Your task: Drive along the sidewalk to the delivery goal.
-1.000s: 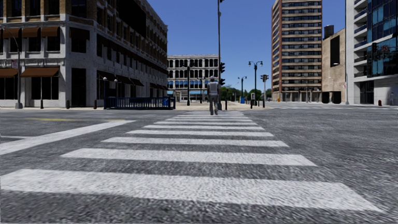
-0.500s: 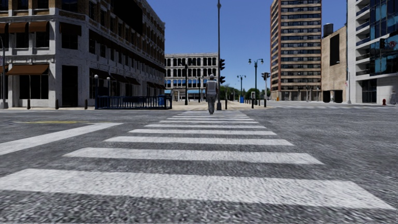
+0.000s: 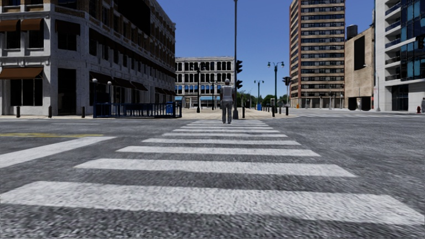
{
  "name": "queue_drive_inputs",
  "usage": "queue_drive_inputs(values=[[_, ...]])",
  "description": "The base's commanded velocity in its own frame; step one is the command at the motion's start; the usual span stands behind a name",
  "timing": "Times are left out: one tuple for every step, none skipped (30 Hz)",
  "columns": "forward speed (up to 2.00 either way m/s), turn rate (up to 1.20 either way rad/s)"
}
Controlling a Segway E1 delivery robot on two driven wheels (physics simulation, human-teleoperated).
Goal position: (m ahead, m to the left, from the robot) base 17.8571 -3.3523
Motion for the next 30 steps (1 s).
queue_drive_inputs(values=[[2.0,0.0],[2.0,0.0],[2.0,0.0],[2.0,0.0],[2.0,0.0],[2.0,0.0],[2.0,0.0],[2.0,0.0],[2.0,0.0],[2.0,0.0],[2.0,0.0],[2.0,0.0],[2.0,0.0],[2.0,0.0],[2.0,0.0],[2.0,0.0],[2.0,0.0],[2.0,0.0],[2.0,0.0],[2.0,0.0],[2.0,0.0],[2.0,0.0],[2.0,0.0],[2.0,0.0],[2.0,0.0],[2.0,0.0],[2.0,0.0],[2.0,0.0],[2.0,0.0],[2.0,0.0]])
